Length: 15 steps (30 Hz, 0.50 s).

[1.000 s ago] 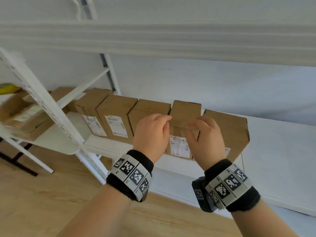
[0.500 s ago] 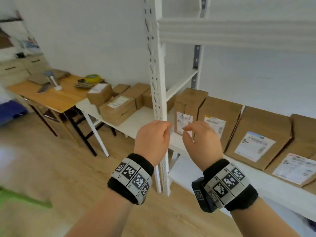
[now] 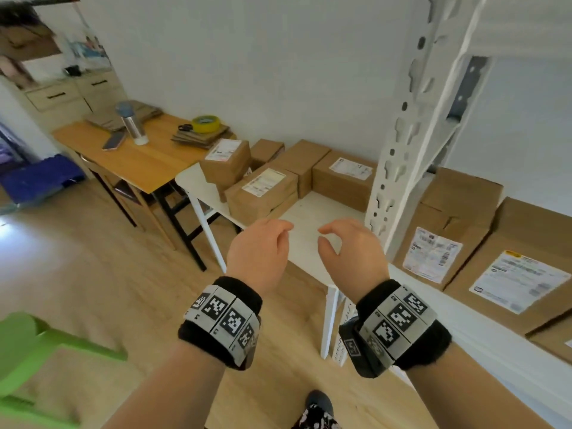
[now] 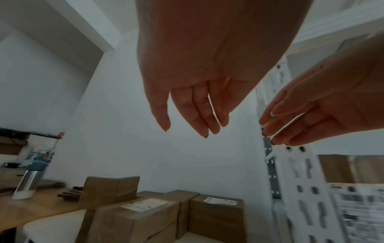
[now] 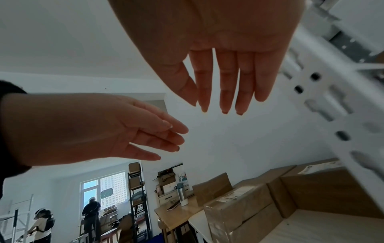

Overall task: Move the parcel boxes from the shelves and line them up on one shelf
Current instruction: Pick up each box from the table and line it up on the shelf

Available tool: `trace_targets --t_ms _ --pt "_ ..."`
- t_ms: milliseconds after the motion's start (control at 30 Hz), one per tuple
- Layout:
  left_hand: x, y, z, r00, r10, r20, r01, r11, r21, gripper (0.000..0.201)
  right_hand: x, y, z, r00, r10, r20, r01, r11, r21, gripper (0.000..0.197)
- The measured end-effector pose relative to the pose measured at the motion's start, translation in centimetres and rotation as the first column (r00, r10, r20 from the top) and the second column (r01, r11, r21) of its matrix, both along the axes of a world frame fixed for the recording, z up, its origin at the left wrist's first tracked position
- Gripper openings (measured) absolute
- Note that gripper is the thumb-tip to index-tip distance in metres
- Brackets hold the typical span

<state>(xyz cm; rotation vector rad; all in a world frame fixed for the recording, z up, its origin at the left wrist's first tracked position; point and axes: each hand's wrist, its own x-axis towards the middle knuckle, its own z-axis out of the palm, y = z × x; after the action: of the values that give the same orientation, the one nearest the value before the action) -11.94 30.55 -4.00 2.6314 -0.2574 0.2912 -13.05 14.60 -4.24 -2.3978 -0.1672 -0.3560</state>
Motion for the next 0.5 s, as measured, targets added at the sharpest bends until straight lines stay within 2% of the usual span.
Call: trace_targets --t_ms 233,500 --pt "9.6 4.0 -0.4 0.991 0.078 -0.112 -0.073 0.996 0.049 0.034 10.5 3.6 -0.9 0.993 0.026 -0.113 -0.023 0.999 0.026 0.026" --pt "17.2 8.9 -3.1 0.967 0.071 -0.244 -0.067 0.997 0.026 0.031 17.9 8.6 -4.4 0.967 0.016 -0.254 -0.029 0.999 -0.046 0.034"
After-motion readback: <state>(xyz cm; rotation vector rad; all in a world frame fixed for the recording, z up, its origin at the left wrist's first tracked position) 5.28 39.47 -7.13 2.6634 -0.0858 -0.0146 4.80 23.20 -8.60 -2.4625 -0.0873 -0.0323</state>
